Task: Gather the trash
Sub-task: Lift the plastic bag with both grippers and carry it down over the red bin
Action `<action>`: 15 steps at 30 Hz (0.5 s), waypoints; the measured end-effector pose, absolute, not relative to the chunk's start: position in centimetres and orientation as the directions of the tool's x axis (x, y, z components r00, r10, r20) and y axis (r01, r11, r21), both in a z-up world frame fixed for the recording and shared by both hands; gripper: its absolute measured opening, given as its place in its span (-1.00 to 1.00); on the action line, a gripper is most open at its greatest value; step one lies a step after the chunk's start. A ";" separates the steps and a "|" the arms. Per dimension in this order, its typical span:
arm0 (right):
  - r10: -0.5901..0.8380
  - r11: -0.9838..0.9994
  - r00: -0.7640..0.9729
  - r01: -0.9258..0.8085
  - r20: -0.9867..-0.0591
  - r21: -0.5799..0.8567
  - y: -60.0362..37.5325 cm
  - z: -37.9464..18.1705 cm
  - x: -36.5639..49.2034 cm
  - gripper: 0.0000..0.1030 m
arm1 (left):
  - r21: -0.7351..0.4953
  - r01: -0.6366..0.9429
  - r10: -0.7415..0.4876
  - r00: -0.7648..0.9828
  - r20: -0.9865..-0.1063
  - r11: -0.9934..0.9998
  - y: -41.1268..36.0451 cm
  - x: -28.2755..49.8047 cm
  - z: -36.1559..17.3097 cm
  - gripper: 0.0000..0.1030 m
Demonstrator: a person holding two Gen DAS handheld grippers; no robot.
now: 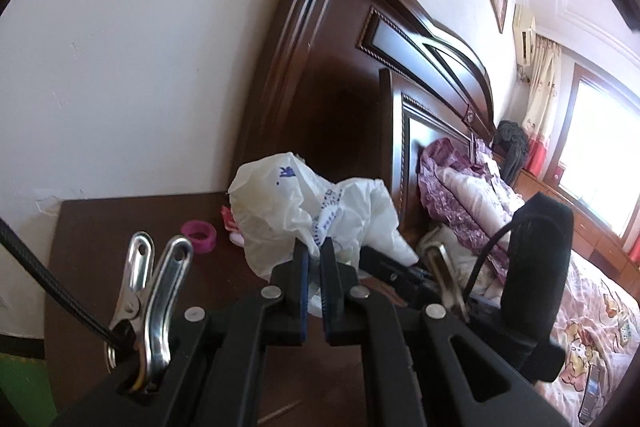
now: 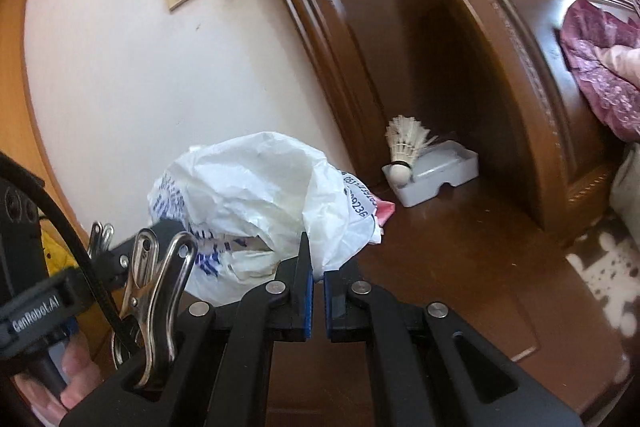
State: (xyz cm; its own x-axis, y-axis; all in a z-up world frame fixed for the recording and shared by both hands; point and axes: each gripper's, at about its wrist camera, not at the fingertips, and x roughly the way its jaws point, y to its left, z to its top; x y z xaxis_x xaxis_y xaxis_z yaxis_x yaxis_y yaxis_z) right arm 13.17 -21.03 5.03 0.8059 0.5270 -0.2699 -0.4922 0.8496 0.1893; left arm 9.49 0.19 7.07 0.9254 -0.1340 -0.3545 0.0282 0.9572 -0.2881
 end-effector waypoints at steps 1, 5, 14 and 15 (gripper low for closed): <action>0.524 0.852 0.808 -0.488 -0.270 0.193 -21.4 5.0 13.0 -0.91 | -0.284 0.032 -0.138 0.922 -0.361 0.958 -0.1 9.6 6.9 -0.91; 0.460 0.888 0.842 -0.438 -0.282 0.143 -21.9 4.7 12.1 -0.91 | -0.276 0.047 -0.153 0.915 -0.374 0.960 -1.1 9.8 6.7 -0.91; 0.428 0.903 0.869 -0.424 -0.246 0.073 -23.2 4.3 10.3 -0.91 | -0.231 0.082 -0.168 0.909 -0.382 0.969 -2.6 9.4 6.5 -0.90; 0.421 0.906 0.877 -0.419 -0.231 0.059 -23.3 4.3 10.1 -0.91 | -0.227 0.084 -0.168 0.908 -0.384 0.970 -2.7 9.4 6.4 -0.90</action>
State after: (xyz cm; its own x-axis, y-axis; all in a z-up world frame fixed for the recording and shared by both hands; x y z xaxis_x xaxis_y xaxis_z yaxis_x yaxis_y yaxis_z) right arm 10.13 -23.27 4.27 0.8774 0.4206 -0.2307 -0.4188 0.9061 0.0595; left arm 9.38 -2.70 6.42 0.9080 -0.1680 -0.3837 0.0835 0.9703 -0.2270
